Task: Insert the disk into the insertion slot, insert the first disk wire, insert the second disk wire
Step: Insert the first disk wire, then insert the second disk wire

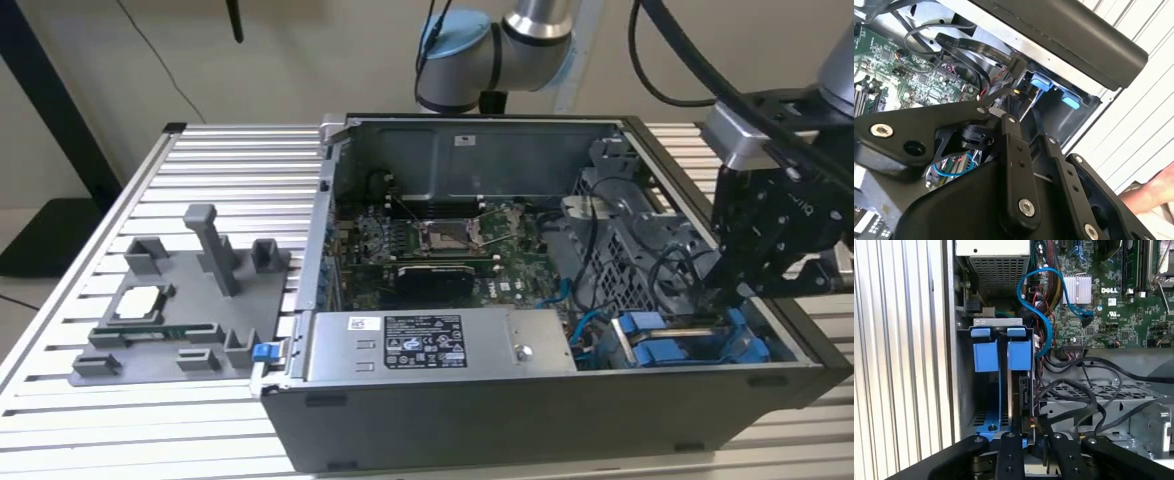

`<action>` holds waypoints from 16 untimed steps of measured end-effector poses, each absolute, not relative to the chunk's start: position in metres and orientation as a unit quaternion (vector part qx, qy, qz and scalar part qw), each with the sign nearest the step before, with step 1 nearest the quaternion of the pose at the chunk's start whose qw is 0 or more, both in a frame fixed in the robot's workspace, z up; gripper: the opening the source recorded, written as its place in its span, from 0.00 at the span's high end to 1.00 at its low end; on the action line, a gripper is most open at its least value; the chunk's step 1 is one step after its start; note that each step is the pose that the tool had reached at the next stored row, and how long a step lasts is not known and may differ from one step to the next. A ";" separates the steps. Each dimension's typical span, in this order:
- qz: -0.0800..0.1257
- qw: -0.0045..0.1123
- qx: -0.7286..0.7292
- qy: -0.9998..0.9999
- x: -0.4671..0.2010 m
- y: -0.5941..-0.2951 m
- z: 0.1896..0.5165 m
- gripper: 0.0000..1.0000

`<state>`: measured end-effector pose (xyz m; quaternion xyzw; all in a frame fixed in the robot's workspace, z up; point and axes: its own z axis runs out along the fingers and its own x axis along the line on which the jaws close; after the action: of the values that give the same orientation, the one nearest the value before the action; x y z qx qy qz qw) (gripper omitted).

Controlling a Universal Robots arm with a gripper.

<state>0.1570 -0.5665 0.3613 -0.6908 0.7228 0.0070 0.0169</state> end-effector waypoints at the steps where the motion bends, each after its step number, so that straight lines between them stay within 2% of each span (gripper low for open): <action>1: 0.007 0.017 -0.691 0.723 0.157 -0.567 0.364 0.00; 8: 0.008 0.016 -0.691 0.723 0.159 -0.566 0.371 0.00; 16: 0.015 0.008 -0.691 0.723 0.179 -0.566 0.373 0.00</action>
<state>0.1791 -0.5661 0.3726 -0.6907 0.7229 0.0152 0.0082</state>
